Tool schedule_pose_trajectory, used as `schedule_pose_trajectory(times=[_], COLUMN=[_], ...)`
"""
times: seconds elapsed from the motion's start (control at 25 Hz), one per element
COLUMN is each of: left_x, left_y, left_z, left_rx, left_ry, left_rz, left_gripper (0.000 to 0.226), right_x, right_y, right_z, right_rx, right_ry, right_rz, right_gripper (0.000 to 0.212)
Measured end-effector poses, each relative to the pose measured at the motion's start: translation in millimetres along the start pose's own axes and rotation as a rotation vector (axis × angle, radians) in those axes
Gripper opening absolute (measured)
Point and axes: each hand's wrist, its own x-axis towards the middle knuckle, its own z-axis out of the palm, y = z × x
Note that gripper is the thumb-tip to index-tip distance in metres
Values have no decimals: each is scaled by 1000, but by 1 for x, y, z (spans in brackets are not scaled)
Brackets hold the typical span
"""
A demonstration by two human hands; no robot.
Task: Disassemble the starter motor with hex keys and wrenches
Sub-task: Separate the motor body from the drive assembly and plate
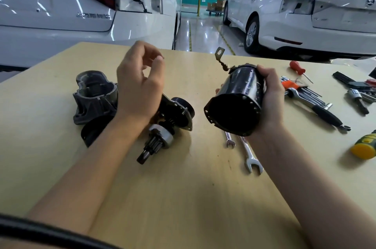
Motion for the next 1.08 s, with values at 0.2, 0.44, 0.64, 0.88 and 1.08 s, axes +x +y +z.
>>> schedule_pose_trajectory(times=[0.2,0.44,0.64,0.88,1.08], left_x=[12,-46,-57,-65,-68], left_y=[12,25,18,12,7], left_z=[-31,-50,-44,-42,-43], left_rx=[279,814,868,749,680], left_ry=[-66,-570,-606,-539,-507], left_rz=[-32,-308,-342,-358,-360], left_gripper=[14,54,57,55,53], right_x=[1,1,4,6,11], right_y=[-8,10,14,11,12], right_z=[1,4,4,3,3], right_rx=[-420,-871,-931,-829,-802], right_ry=[100,-7,-8,36,46], right_rz=[-243,-324,-282,-115,18], right_gripper=[37,35,35,35,32])
